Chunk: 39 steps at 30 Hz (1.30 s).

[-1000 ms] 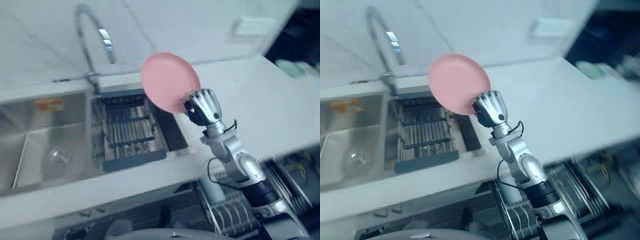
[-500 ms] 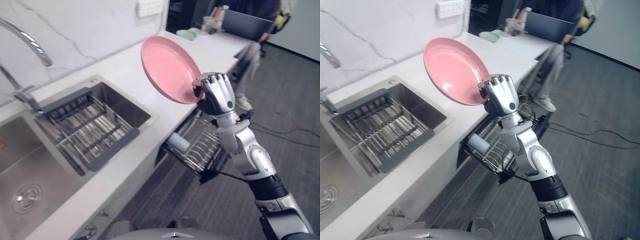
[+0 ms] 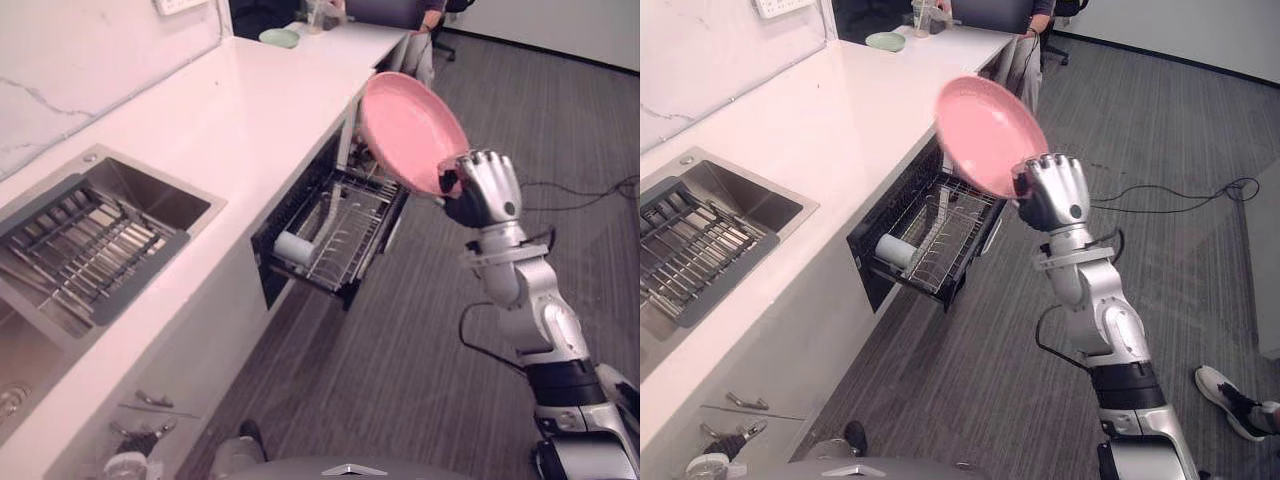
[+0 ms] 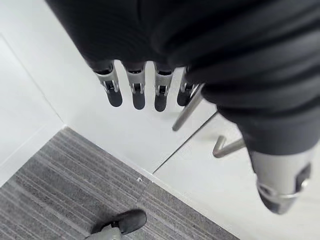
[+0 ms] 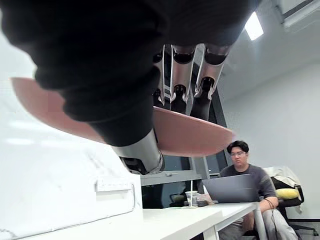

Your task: Walk over to the sink, pick up the cup, carry it to the dishwasher, place the cup inside the dishwasher, then close the dishwasher door

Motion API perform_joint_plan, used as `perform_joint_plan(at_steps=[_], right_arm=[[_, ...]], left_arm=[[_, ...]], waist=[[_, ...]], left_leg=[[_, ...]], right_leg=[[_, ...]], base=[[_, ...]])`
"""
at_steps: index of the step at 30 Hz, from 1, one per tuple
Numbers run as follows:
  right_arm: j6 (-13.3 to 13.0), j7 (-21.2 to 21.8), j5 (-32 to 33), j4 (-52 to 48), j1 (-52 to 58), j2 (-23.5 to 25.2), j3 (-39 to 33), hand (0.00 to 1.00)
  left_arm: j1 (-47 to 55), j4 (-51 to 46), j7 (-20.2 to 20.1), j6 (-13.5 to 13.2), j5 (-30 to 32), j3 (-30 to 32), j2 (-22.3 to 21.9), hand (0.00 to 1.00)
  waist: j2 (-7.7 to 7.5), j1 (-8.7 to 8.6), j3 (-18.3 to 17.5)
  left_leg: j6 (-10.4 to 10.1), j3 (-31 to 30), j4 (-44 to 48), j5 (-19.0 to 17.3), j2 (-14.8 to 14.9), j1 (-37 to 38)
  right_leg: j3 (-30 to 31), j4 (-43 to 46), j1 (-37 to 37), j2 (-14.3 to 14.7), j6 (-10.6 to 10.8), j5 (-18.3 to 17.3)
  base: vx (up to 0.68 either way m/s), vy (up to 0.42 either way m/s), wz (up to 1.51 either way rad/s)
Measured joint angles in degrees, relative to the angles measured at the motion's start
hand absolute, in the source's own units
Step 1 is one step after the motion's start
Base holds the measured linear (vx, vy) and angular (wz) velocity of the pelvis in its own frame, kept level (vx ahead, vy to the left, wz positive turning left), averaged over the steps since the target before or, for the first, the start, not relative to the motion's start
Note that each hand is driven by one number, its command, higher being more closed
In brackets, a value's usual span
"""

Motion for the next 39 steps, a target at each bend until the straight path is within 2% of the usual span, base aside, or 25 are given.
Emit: perform_joint_plan(at_steps=[1, 3, 7, 11, 17, 19, 23, 26, 27, 31, 35, 37, 39], right_arm=[[0.0, 0.0, 0.2, 0.3, 0.0, 0.0, 0.0, 1.00], [0.0, 0.1, 0.3, 3.1, 0.1, 0.1, 0.1, 1.00], [0.2, 0.0, 1.5, 5.7, 0.1, 0.1, 0.0, 1.00], [0.2, 0.0, 1.9, 10.8, -1.3, -0.1, 0.0, 1.00], [0.8, -0.7, 2.5, 22.0, -15.7, -3.5, 1.6, 1.00], [2.0, -1.7, 3.9, 25.6, -22.0, -5.1, 4.3, 1.00], [4.2, -2.4, 7.0, 28.9, -26.2, -5.7, 6.6, 1.00], [4.8, -2.3, 9.3, 32.7, -31.1, -6.9, 10.0, 1.00], [5.1, -2.1, 10.1, 34.4, -33.2, -7.4, 10.6, 1.00], [5.6, -0.8, 13.7, 38.5, -39.8, -10.2, 14.6, 1.00], [6.9, 2.6, 17.9, 44.5, -46.6, -13.1, 17.0, 1.00], [8.1, 4.6, 21.1, 47.4, -50.0, -13.9, 19.0, 1.00], [8.5, 7.0, 24.3, 49.7, -53.1, -14.6, 19.3, 1.00]], left_arm=[[-0.1, 0.0, -0.1, 0.0, 0.0, -0.1, -0.1, 0.00], [0.0, 0.5, 0.0, 0.1, 0.0, -0.6, -1.1, 0.00], [0.4, 3.1, 0.5, 0.2, -0.1, -1.5, -1.1, 0.00], [0.0, 4.2, 1.4, 0.2, -0.7, -2.2, -1.3, 0.00], [-4.0, 4.1, 3.4, -1.6, -5.2, -2.6, -1.5, 0.00], [-5.7, 4.1, 4.2, -2.4, -7.3, -3.1, -1.4, 0.00], [-7.9, 3.8, 5.1, -3.0, -9.3, -4.4, -1.5, 0.00], [-8.5, 2.3, 5.1, -2.6, -10.9, -4.5, -1.5, 0.00], [-9.0, 1.8, 5.1, -2.5, -11.5, -4.5, -1.5, 0.00], [-10.7, 1.7, 5.0, -1.9, -12.3, -4.9, -1.4, 0.00], [-12.5, 1.6, 4.9, -0.9, -16.6, -6.5, -1.4, 0.00], [-12.7, 1.6, 4.9, -0.5, -18.7, -7.2, -1.4, 0.00], [-12.8, 1.7, 4.8, -0.3, -19.7, -9.0, -1.5, 0.00]], waist=[[-0.12, 0.03, 0.0], [0.63, -0.07, 0.0], [0.33, -0.02, 0.2], [0.11, -0.22, 1.1], [2.22, -0.21, 7.6], [2.78, -0.07, 9.9], [2.84, 0.19, 12.4], [3.36, 0.16, 14.0], [3.80, 0.31, 15.5], [5.23, 0.51, 17.5], [7.37, 0.92, 19.3], [7.94, 1.61, 19.6], [9.16, 2.19, 20.1]], left_leg=[[0.0, 0.0, -1.7, 1.1, -0.4, 0.4], [-0.1, -1.1, -3.9, 3.7, 0.1, 0.4], [-0.1, -1.3, -3.9, 4.2, 0.2, -0.3], [0.9, -2.6, -4.0, 5.1, -0.4, -4.0], [2.9, -2.7, -3.9, 7.1, -1.4, -9.7], [3.3, -2.8, -3.9, 7.6, -1.6, -11.9], [3.6, -4.3, -3.6, 7.9, -2.4, -13.4], [3.8, -5.8, -3.6, 8.2, -3.1, -15.1], [3.8, -6.5, -3.6, 8.2, -3.4, -15.1], [4.2, -7.6, -3.6, 8.5, -4.2, -17.7], [4.6, -9.5, -3.6, 9.0, -5.3, -19.9], [4.5, -10.2, -3.5, 9.2, -5.8, -21.0], [4.6, -10.6, -3.5, 9.3, -6.5, -21.9]], right_leg=[[0.0, 0.0, -0.4, -0.1, 0.0, -0.7], [-0.1, 1.3, -2.0, 0.8, -0.4, -1.2], [-0.2, 1.5, -2.9, 0.9, -0.5, -1.4], [-1.3, 1.2, -5.6, 0.2, -0.2, 0.0], [-1.3, 0.6, -10.9, -0.4, 0.1, 3.6], [-1.1, 0.6, -13.0, -0.6, 0.2, 4.4], [-1.6, 0.8, -14.0, -1.1, 0.3, 4.5], [-1.7, 1.3, -15.8, -1.7, 0.5, 4.6], [-1.8, 1.4, -15.9, -2.0, 0.5, 4.6], [-1.9, 2.8, -18.8, -2.6, 1.0, 4.6], [-3.0, 4.8, -21.1, -3.9, 1.7, 3.9], [-2.9, 6.1, -22.9, -4.6, 1.9, 3.4], [-3.0, 7.6, -24.3, -5.4, 2.2, 2.8]], base=[[-0.19, -0.078, 0.07], [-0.20, -0.037, 0.05], [-0.10, 0.013, 0.03], [-0.04, 0.058, 0.18], [-0.04, 0.076, 0.03], [-0.02, 0.069, 0.00], [0.02, 0.059, 0.12], [0.02, 0.054, 0.07], [0.01, 0.041, 0.06], [-0.01, 0.057, 0.08], [0.02, 0.055, 0.20], [0.04, 0.049, 0.08], [0.05, 0.040, 0.09]])
